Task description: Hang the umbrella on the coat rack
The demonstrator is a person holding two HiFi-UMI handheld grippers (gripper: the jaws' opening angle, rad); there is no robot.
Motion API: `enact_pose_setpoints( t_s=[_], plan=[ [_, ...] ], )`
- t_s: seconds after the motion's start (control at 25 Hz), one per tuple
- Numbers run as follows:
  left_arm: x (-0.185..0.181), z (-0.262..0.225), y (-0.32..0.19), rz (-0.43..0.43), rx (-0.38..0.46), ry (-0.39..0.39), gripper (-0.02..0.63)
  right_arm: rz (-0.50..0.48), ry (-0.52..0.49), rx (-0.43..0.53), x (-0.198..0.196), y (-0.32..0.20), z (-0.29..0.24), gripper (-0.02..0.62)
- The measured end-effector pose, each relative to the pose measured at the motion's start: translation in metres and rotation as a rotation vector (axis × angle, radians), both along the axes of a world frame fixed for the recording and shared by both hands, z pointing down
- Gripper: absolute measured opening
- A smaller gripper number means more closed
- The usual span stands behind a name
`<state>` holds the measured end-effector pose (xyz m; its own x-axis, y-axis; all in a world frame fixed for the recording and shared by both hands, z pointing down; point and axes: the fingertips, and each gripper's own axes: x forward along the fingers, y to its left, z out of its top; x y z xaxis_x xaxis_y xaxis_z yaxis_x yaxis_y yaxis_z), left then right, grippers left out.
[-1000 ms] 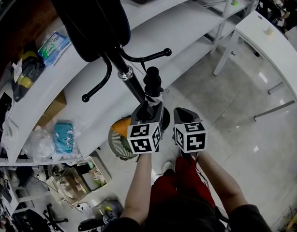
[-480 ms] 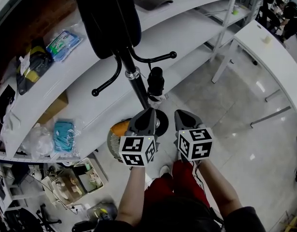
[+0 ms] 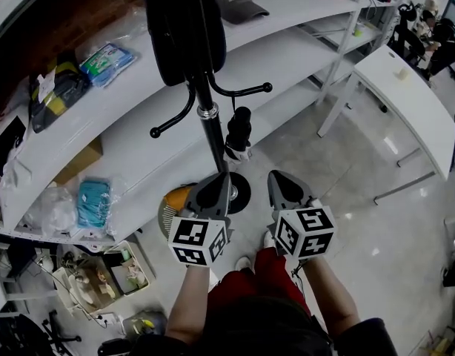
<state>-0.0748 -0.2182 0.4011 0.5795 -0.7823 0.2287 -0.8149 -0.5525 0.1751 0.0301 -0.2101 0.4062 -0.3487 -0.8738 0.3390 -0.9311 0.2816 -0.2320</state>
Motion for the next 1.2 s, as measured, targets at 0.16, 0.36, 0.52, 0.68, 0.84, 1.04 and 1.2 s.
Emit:
enact_pose_setpoints(
  t_s=[0.16, 0.36, 0.52, 0.68, 0.84, 1.04, 1.2],
  plan=[
    [-0.009, -0.01, 0.014, 0.004, 0.019, -0.001, 0.012, -0.009, 0.0, 0.039, -0.006, 0.013, -0.015, 0.017],
    [-0.021, -0.023, 0.027, -0.007, 0.034, 0.009, 0.012, -0.02, -0.001, 0.085, -0.014, 0.028, -0.03, 0.017],
    [-0.026, -0.034, 0.038, 0.005, 0.052, 0.013, 0.012, -0.027, 0.02, 0.131, -0.02, 0.038, -0.043, 0.017],
    [-0.029, -0.046, 0.047, 0.021, 0.077, 0.009, 0.012, -0.038, 0.036, 0.16, -0.029, 0.047, -0.053, 0.017],
    [-0.03, -0.055, 0.055, 0.034, 0.093, 0.013, 0.012, -0.045, 0.025, 0.177, -0.035, 0.055, -0.061, 0.017],
    [-0.033, -0.066, 0.064, 0.052, 0.113, 0.012, 0.012, -0.048, 0.024, 0.194, -0.039, 0.064, -0.07, 0.017],
    [-0.036, -0.075, 0.069, 0.058, 0.132, 0.013, 0.012, -0.044, 0.021, 0.206, -0.037, 0.069, -0.074, 0.017]
  ],
)
